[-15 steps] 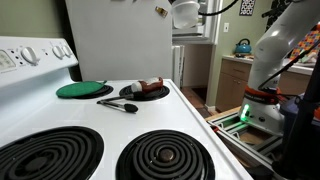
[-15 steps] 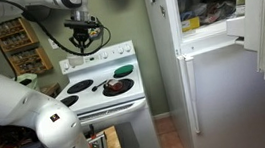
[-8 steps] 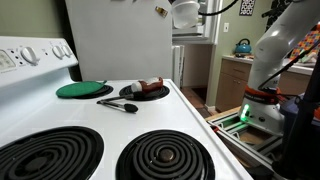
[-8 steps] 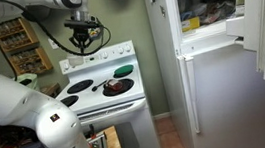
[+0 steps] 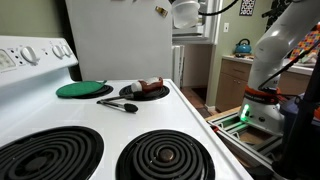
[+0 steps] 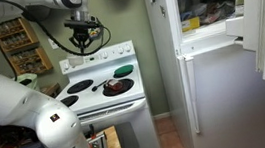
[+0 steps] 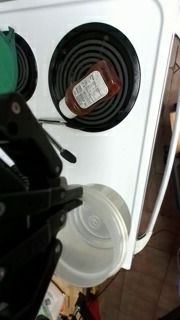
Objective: Open the top door of the refrigerator, pick up the clear lunch box and put it on the hob of the stove
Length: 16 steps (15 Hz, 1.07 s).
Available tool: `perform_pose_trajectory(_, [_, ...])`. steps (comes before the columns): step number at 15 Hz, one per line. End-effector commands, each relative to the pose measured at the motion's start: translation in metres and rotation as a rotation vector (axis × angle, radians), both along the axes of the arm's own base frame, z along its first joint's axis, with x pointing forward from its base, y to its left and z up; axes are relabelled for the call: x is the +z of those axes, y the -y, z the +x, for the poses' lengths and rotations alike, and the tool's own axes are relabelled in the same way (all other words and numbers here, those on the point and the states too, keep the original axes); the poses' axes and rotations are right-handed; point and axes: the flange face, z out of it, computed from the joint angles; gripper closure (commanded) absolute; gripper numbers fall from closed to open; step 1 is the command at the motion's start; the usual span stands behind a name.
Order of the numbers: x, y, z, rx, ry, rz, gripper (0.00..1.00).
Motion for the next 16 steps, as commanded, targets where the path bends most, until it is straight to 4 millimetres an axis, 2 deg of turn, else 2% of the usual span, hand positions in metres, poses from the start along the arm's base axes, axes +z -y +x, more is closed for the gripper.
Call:
perform_pose_trajectory(1, [0.001, 0.000, 0.000, 0.000, -0.001, -0.001, 0.97])
perform_pose_trajectory(9, [0.001, 0.000, 0.000, 0.000, -0.001, -0.001, 0.99])
perform_pose_trajectory(11, [-0.011, -0.016, 0.004, 0.020, -0.006, -0.006, 0.99])
perform_pose_trajectory(14, [-0.019, -0.021, 0.007, 0.021, 0.006, -0.012, 0.99])
perform_pose_trajectory(15, [0.001, 0.000, 0.000, 0.000, -0.001, -0.001, 0.99])
perform_pose_trajectory(16, [0.001, 0.000, 0.000, 0.000, -0.001, -0.001, 0.97])
